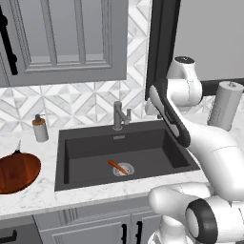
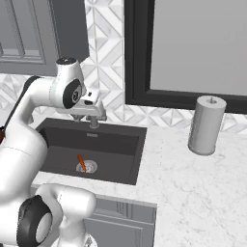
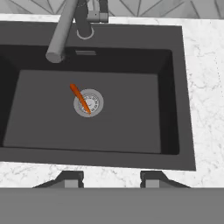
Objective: Pick the carrot from the sink and place it in the bowl. Then pick the bowl and place it in the microwave. Then close the microwave door and press the start button.
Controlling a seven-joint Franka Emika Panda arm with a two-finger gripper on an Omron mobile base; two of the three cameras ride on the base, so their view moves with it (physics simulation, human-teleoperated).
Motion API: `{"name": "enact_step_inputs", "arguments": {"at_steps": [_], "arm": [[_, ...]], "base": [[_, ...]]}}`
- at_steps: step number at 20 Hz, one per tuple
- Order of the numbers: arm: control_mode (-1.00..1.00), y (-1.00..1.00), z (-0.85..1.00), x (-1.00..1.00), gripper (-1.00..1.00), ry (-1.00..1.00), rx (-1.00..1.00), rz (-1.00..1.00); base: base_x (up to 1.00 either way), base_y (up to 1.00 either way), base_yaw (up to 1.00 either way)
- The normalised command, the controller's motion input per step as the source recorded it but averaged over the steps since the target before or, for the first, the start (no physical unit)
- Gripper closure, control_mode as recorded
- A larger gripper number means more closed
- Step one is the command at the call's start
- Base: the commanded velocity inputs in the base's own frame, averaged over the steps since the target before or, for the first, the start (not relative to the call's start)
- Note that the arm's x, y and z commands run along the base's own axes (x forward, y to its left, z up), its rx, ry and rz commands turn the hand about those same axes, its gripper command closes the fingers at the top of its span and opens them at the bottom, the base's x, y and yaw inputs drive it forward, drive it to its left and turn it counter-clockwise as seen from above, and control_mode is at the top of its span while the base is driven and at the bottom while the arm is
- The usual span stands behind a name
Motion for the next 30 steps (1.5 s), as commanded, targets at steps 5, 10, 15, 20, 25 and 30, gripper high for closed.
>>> {"name": "enact_step_inputs", "arguments": {"at_steps": [5,10,15,20,25,30], "arm": [[-1.00,0.01,0.00,-0.35,-1.00,-0.06,0.00,0.00],[-1.00,0.37,-0.06,-0.80,-1.00,-0.05,-0.04,0.09],[-1.00,0.54,-0.19,-0.61,-1.00,0.00,0.00,0.15],[-1.00,0.39,-0.25,-0.09,-1.00,0.01,0.03,0.14],[-1.00,0.21,-0.41,0.21,-1.00,0.06,0.07,0.14],[-1.00,0.25,-0.42,0.15,-1.00,0.04,0.00,0.12]], "base": [[0.00,0.00,0.00],[0.00,0.00,0.00],[0.00,0.00,0.00],[0.00,0.00,0.00],[0.00,0.00,0.00],[0.00,0.00,0.00]]}}
